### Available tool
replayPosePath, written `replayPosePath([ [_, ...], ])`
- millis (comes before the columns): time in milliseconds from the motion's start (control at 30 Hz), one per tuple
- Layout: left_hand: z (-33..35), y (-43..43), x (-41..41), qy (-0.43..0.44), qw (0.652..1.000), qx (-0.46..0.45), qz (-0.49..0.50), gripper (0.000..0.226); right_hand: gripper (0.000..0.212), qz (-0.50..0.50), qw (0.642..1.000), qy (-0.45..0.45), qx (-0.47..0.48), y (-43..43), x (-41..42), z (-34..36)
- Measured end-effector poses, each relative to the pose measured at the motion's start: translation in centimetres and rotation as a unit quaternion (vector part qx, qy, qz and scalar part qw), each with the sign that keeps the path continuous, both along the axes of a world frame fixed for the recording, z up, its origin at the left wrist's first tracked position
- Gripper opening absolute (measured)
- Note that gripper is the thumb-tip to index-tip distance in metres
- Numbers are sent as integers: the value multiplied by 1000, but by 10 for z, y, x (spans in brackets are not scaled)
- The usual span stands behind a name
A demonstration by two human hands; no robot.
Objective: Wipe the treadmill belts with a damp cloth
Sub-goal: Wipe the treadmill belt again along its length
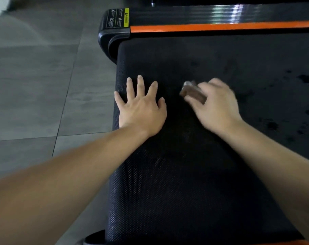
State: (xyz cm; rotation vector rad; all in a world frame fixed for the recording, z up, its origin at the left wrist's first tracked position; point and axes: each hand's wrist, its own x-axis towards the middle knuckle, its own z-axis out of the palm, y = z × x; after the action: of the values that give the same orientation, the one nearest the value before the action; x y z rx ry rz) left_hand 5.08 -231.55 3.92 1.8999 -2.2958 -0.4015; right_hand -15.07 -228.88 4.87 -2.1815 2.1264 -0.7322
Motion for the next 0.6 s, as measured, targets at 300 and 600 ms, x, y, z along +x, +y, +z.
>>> replayPosePath([
  [300,-1,0,-1,2,1000,-11,-2,59,47,-35,997,70,-3,-53,-36,9],
  [600,-4,-1,-2,-1,1000,-21,-5,59,40,35,999,41,1,-80,-19,7],
])
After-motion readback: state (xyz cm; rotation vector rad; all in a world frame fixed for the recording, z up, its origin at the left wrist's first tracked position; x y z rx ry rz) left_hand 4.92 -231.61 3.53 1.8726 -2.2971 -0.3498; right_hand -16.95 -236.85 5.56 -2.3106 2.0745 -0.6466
